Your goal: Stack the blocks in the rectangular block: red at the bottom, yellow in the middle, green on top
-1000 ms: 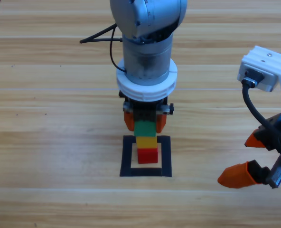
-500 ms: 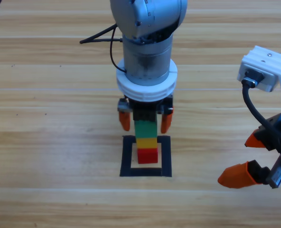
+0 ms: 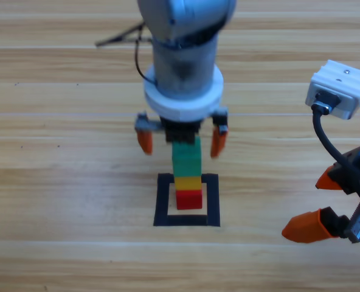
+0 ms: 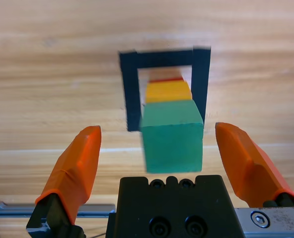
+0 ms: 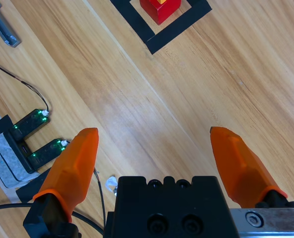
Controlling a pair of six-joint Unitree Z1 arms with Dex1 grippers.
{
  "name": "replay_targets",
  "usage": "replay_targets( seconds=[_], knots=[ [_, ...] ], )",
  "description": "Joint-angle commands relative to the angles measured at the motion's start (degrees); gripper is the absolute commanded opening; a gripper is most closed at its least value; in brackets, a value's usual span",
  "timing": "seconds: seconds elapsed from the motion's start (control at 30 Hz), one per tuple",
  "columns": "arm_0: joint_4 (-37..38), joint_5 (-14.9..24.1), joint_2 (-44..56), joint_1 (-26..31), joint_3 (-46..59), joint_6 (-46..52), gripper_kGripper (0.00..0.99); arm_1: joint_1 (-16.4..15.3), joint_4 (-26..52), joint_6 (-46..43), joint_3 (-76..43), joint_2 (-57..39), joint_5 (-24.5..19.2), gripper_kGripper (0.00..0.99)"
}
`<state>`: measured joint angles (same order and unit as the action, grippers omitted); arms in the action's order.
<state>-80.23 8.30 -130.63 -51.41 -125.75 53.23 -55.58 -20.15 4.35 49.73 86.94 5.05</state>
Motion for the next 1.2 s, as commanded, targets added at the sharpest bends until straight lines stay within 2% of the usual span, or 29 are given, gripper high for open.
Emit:
replay_targets(
  seconds=[0.03,0.17,0.23,0.47,0.53,0.7,1.2],
  knots=[
    [-0.1,9.98,18.66,-4.49,1.74,3.72,0.973,1.44,-1.12,-0.48,-0.08,-0.8,0.05,0.99],
    [1.74,17.45,30.87,-10.46,11.32,6.8,0.973,1.44,-1.12,-0.39,0.1,-0.36,0.05,0.99],
    [5.79,19.91,36.24,-12.57,19.93,7.41,0.977,1.44,-1.12,-0.39,0.19,-0.1,0.05,0.99],
    [38.92,19.91,61.55,-13.19,66.51,-1.46,0.99,1.44,-1.3,-0.39,0.28,0.25,0.05,0.99],
    [43.32,19.47,64.62,-13.19,72.93,-2.87,0.99,1.44,-1.3,-0.39,0.28,0.25,0.05,0.99],
    [47.89,19.12,66.73,-13.1,79.61,-5.42,0.99,1.44,-1.3,-0.39,0.28,0.34,0.05,0.99],
    [49.12,18.59,66.47,-13.1,81.98,-7.18,0.99,1.44,-1.39,-0.3,1.33,-1.33,0.05,0.99]
  ],
)
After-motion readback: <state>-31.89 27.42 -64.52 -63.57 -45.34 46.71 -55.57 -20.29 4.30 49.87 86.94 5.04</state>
